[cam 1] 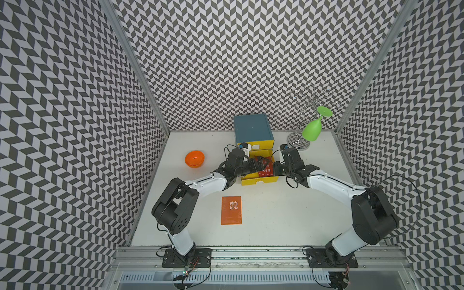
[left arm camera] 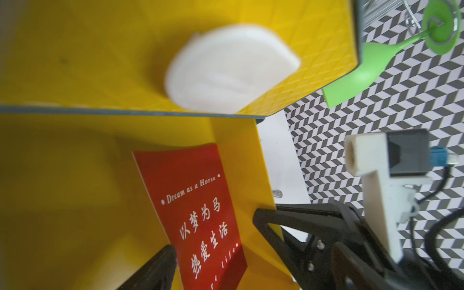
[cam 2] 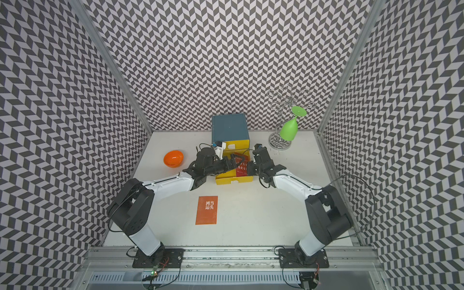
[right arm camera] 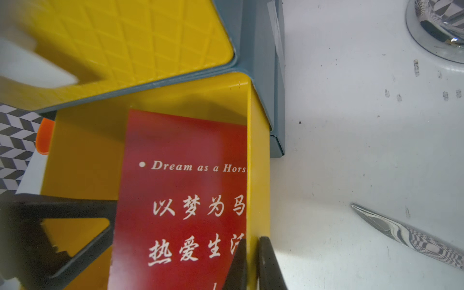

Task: Take the postcards out of the drawer
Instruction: Pick up the postcard from the drawer.

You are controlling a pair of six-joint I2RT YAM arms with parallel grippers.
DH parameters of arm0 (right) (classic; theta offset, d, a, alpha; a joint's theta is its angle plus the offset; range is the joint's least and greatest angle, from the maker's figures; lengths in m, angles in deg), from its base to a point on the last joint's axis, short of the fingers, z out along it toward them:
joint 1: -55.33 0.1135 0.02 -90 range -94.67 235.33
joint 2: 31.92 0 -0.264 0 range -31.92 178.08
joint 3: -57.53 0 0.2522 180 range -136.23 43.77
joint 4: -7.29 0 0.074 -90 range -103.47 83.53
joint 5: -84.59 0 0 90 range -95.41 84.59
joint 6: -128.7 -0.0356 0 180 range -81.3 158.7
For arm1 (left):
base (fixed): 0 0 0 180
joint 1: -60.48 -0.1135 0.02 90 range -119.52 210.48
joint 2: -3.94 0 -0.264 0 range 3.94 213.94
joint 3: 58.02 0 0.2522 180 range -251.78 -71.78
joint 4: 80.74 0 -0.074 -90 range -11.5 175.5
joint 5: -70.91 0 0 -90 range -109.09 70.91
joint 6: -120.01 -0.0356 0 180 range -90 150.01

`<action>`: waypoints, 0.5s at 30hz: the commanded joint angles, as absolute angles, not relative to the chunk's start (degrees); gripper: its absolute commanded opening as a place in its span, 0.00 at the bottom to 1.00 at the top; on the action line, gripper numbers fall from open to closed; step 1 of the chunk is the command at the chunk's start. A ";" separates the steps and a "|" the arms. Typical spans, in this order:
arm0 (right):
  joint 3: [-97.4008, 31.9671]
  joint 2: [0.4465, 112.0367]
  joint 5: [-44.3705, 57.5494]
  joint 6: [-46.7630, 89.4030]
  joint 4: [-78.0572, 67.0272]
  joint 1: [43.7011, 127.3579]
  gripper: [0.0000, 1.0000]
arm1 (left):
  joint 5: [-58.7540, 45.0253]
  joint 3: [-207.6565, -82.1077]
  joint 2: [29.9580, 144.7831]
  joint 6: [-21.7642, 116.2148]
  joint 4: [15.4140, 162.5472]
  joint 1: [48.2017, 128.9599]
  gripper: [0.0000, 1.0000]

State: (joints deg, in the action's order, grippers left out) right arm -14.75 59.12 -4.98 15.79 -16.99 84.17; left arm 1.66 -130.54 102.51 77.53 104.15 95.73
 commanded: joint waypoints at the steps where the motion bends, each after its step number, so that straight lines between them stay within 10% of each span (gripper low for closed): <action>1: -14.05 57.86 -0.97 14.88 -13.17 85.18 0.10 | 5.10 -129.79 101.64 79.40 107.48 96.59 0.97; 15: -13.97 57.78 -1.19 14.74 -13.25 85.16 0.10 | 4.27 -131.43 104.39 83.09 99.11 95.46 0.84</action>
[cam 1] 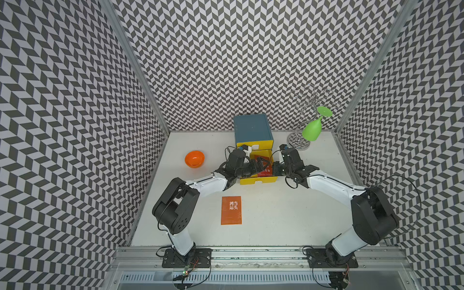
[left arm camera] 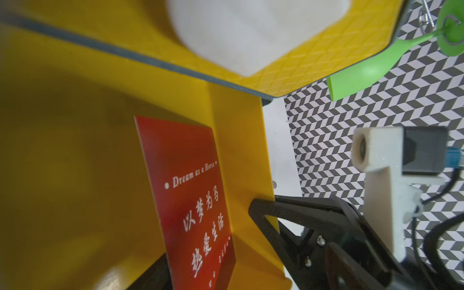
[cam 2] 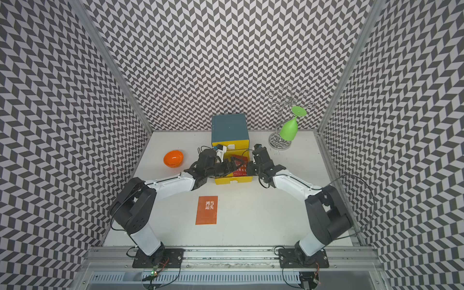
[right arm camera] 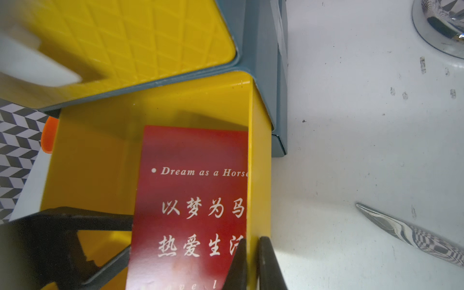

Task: Take the postcards out of the drawer
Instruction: Pick up the postcard from the drawer.

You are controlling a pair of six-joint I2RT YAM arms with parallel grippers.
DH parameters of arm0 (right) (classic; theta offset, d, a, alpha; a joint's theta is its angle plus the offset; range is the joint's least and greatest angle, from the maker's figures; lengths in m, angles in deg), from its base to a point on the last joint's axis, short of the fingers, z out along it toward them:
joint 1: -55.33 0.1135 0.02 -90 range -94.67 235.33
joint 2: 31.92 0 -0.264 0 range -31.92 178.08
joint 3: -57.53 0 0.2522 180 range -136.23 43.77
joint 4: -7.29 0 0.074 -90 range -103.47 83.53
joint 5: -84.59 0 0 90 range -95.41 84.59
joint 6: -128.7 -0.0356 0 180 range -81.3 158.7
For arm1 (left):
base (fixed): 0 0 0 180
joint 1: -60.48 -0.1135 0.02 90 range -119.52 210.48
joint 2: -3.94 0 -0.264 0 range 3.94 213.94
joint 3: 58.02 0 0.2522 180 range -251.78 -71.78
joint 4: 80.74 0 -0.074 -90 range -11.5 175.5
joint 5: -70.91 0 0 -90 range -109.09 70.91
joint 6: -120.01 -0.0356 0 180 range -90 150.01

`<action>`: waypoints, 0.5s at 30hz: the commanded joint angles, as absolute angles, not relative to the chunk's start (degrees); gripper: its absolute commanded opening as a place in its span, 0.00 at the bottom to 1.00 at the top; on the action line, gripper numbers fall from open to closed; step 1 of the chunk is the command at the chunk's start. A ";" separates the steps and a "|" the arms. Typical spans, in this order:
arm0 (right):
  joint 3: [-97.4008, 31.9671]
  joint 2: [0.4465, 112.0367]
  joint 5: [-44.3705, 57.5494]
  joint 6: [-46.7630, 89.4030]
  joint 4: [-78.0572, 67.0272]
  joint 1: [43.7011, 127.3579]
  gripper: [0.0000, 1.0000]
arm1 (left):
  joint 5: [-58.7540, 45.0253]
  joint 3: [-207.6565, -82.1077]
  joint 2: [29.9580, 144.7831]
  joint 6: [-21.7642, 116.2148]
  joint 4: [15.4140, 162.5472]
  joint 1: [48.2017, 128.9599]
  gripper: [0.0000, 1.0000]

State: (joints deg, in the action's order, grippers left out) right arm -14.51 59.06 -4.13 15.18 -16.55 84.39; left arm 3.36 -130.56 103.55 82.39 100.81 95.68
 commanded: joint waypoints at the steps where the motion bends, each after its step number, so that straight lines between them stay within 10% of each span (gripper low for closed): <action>1: -13.96 57.80 -1.19 14.71 -13.24 85.15 0.10 | 4.23 -131.77 104.57 82.98 98.62 95.41 0.82; 15: -14.06 57.54 -1.94 13.95 -13.83 85.13 0.11 | 1.29 -135.10 105.85 78.41 91.54 95.21 0.17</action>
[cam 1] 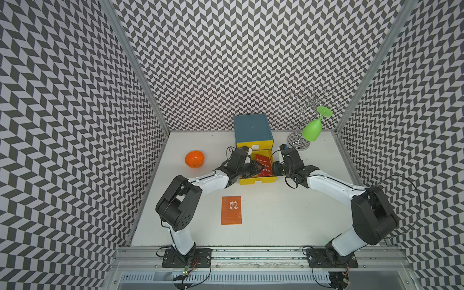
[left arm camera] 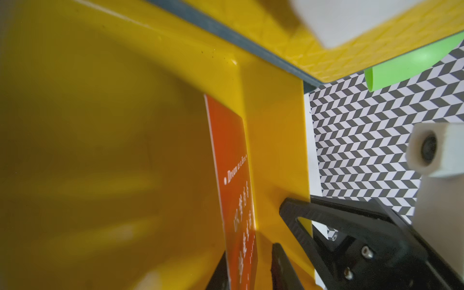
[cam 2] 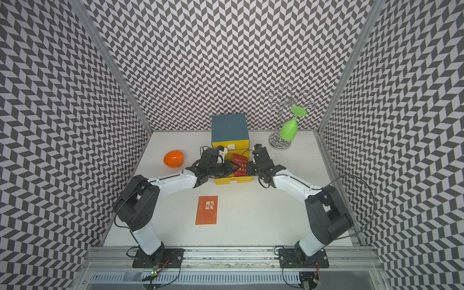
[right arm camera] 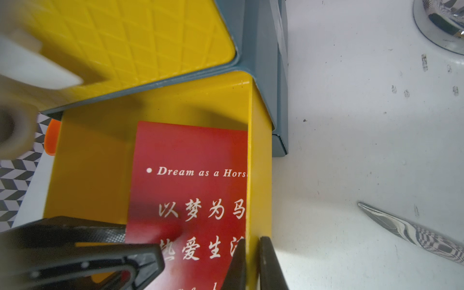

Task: Take the postcards out of the drawer
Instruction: Pick up the postcard from the drawer.

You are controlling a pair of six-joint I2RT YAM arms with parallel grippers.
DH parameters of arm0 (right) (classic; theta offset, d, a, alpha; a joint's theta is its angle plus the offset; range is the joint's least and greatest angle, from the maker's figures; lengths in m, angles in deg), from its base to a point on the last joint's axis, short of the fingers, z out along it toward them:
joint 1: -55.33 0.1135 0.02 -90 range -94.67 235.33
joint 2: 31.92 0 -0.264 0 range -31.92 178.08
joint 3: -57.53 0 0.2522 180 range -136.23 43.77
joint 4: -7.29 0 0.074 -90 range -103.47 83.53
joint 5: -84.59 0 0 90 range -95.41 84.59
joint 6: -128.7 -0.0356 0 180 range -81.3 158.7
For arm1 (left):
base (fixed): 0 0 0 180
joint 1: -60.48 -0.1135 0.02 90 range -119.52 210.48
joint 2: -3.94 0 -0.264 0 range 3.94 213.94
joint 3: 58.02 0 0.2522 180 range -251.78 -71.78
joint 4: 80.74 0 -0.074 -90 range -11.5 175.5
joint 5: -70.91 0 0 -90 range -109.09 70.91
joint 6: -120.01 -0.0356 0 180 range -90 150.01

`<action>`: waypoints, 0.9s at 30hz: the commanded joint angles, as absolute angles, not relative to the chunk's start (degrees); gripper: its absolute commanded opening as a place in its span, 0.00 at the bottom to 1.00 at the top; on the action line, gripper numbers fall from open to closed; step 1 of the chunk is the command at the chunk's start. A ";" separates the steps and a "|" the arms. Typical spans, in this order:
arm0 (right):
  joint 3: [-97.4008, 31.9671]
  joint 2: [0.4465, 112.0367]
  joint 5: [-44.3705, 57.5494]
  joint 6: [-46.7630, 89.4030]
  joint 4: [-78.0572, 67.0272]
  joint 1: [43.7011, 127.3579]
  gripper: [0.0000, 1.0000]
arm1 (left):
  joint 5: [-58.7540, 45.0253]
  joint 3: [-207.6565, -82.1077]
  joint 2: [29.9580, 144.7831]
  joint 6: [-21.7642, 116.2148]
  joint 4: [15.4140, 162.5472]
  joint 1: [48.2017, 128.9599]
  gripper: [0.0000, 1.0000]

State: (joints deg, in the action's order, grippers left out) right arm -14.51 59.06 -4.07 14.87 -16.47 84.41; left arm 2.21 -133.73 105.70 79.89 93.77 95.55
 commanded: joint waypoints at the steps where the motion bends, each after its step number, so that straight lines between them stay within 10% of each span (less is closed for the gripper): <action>1: -14.15 57.46 -2.05 13.88 -13.89 85.16 0.11 | 1.15 -135.06 105.70 78.43 91.40 95.20 0.12; 18: -14.62 57.21 -1.89 13.48 -13.48 85.04 0.17 | 8.32 -132.11 97.95 85.89 94.20 91.77 0.00; 27: -17.50 56.03 -1.86 14.77 -16.07 84.99 0.43 | 12.72 -129.41 94.17 87.53 94.46 91.77 0.00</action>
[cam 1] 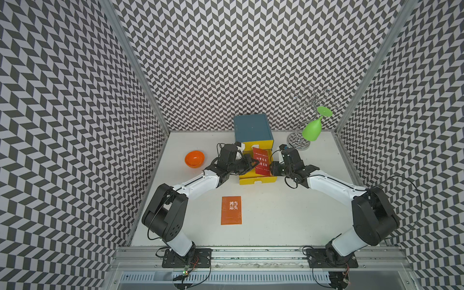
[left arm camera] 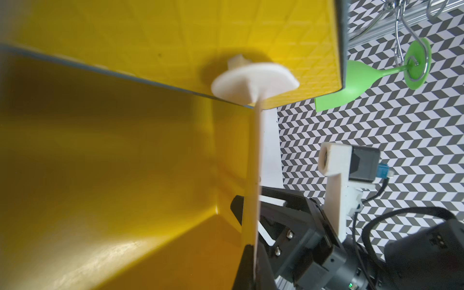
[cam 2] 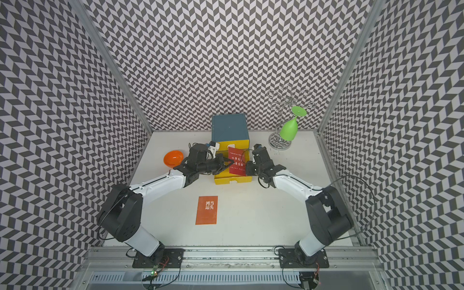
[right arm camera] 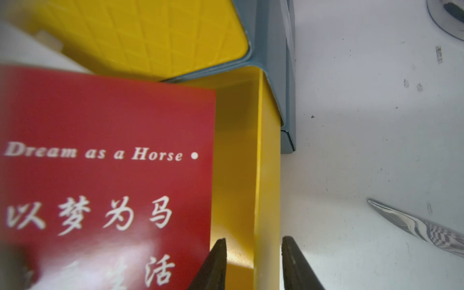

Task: Take the postcards out of the drawer
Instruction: Pick up the postcard from the drawer.

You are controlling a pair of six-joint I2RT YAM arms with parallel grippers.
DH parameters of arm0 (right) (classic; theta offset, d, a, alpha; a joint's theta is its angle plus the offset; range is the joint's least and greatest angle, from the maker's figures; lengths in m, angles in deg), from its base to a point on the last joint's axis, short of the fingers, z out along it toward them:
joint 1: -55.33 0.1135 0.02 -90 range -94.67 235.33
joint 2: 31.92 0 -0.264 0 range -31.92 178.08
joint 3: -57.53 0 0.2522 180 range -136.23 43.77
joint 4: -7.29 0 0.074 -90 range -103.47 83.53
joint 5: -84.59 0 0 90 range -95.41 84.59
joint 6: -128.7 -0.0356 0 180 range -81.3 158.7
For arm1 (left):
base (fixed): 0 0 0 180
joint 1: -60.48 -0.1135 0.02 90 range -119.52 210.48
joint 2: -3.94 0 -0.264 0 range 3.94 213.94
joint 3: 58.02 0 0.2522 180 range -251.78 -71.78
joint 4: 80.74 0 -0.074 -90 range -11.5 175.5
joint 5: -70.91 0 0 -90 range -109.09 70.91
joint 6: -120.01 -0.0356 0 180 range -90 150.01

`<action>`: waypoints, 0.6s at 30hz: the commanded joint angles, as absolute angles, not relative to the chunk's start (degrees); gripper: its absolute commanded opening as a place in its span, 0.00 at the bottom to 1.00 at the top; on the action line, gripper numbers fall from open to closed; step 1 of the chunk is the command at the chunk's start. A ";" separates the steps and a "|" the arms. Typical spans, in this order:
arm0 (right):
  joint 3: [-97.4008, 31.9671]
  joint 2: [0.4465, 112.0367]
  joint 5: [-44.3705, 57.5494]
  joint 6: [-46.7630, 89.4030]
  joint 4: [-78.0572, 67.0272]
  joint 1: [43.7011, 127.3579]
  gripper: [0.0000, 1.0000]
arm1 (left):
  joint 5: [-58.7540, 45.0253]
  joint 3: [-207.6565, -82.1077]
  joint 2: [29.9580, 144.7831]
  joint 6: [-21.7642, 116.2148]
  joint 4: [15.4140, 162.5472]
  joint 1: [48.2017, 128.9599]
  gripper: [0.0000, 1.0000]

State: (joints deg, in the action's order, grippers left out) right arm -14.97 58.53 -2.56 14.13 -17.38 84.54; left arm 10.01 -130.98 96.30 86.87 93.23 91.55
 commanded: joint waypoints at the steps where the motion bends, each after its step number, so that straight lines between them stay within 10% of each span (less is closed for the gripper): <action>1: -17.86 55.77 -1.93 14.93 -16.59 84.96 0.46 | 12.66 -128.73 93.44 87.57 94.46 91.77 0.00; 18: -15.95 39.73 5.63 21.25 -21.84 77.28 0.62 | 15.06 -123.11 83.24 81.60 94.54 91.86 0.00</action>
State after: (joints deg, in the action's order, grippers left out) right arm -17.98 42.97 0.55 19.33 -23.90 78.86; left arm 13.44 -123.35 84.65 83.61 93.44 91.62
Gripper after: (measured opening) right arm 0.619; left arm 0.051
